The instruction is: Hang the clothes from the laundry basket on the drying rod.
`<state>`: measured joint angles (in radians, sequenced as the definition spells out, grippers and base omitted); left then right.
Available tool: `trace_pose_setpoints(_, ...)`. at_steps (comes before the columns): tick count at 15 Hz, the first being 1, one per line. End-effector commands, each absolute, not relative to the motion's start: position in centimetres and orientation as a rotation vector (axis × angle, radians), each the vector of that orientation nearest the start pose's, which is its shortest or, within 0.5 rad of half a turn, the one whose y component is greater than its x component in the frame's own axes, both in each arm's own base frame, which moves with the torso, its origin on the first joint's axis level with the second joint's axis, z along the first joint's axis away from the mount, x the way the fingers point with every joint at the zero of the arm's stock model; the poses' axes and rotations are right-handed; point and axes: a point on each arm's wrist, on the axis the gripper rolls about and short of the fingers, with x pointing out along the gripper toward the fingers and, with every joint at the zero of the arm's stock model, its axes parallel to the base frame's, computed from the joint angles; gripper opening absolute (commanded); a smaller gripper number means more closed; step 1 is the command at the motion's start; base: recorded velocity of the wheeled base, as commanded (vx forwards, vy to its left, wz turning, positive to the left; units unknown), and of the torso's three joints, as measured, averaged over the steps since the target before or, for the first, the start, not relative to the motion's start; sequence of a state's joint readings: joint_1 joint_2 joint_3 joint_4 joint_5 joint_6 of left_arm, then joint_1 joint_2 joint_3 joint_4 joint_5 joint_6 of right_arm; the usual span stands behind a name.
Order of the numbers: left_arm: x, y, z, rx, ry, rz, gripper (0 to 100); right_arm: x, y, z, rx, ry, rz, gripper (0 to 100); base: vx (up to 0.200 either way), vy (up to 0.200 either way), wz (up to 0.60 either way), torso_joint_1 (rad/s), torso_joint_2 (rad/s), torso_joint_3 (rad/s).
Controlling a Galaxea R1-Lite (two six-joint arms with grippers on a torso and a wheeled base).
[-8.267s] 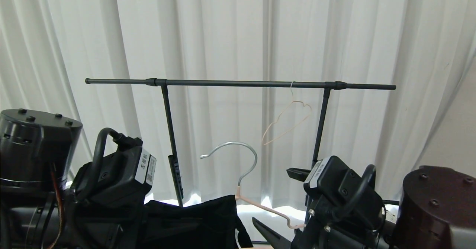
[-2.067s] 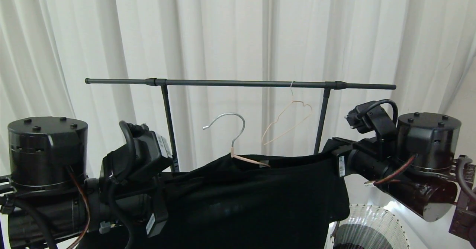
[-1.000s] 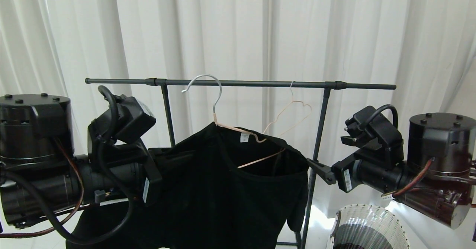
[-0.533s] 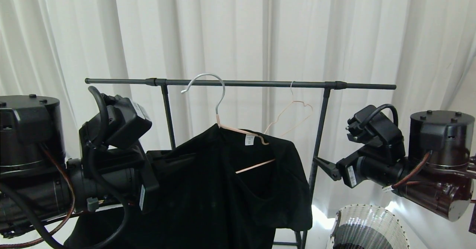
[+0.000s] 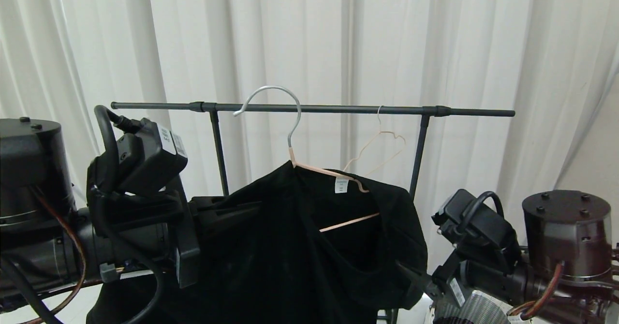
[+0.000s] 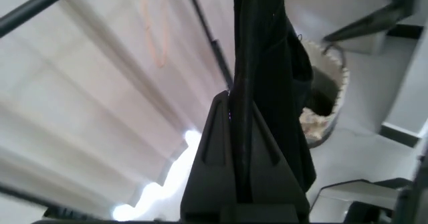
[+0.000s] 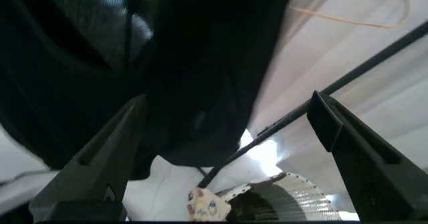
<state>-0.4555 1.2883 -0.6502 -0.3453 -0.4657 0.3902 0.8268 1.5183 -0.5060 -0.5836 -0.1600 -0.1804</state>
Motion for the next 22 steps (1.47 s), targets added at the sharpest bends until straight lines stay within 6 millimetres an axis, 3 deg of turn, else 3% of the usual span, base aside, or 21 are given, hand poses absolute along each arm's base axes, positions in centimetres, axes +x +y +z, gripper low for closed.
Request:
trace_pose_setpoints(1,17.0,-9.5,21.8,0.359,0.107,-0.963,0,16.7,17.1,13.8,-0.393,0.37,0.681,100,0.0,0.0,0.0,0.0,0.0,0.0)
trace_pose_setpoints(2,17.0,-9.5,21.9,0.359,0.104,-0.963,0,17.0,16.8,13.6,-0.393,0.38,0.663,0,0.0,0.0,0.0,0.0,0.0,0.0)
trace_pose_setpoints(10,16.9,-9.5,21.8,0.362,0.104,-0.963,0,18.4,15.2,13.9,-0.373,0.38,0.567,0,0.0,0.0,0.0,0.0,0.0,0.0)
trace_pose_setpoints(17,16.3,-9.5,20.5,0.399,0.129,-0.991,0,19.6,12.2,16.4,-0.296,0.27,0.435,0,0.0,0.0,0.0,0.0,0.0,0.0)
trace_pose_setpoints(22,15.8,-10.3,20.6,0.406,0.113,-1.036,0,19.5,12.2,16.4,-0.295,0.268,0.439,0,0.0,0.0,0.0,0.0,0.0,0.0)
